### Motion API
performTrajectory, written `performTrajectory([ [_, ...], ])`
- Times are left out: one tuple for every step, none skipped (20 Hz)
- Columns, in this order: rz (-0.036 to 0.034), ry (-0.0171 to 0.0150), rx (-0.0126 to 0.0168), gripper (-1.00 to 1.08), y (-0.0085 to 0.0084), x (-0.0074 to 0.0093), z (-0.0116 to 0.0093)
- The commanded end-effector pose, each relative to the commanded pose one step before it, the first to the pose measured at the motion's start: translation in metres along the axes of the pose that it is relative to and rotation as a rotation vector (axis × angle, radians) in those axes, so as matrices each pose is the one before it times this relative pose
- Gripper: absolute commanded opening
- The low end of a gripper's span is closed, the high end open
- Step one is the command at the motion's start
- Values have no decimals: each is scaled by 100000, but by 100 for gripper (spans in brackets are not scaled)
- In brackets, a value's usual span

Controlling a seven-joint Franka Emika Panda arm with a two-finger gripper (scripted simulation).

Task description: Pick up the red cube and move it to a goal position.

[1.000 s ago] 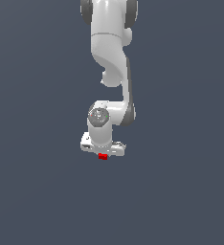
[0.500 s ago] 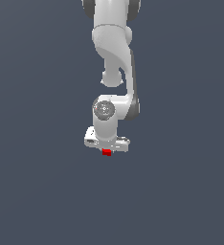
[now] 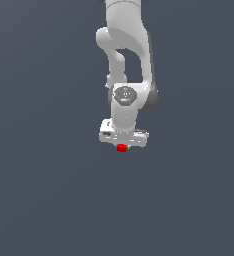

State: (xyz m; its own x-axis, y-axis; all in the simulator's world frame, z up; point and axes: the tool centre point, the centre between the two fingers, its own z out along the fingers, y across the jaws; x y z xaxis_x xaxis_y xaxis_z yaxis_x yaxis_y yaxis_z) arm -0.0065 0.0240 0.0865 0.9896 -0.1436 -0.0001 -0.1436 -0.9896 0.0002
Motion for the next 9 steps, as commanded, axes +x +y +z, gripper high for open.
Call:
performTrajectory([
  [74, 19, -14, -100, -867, -802, -1033],
  [0, 0, 0, -100, -283, -235, -320],
  [0, 0, 0, -100, -249, -203, -281],
  [0, 0, 0, -100, -214, -171, -241],
  [0, 0, 0, -100, -177, -139, -199],
  [0, 0, 0, -100, -139, -108, -156],
  [67, -9, 16, -100, -60, -67, -109],
  [0, 0, 0, -100, -60, -46, -68],
  [0, 0, 0, -100, -20, -15, -23],
])
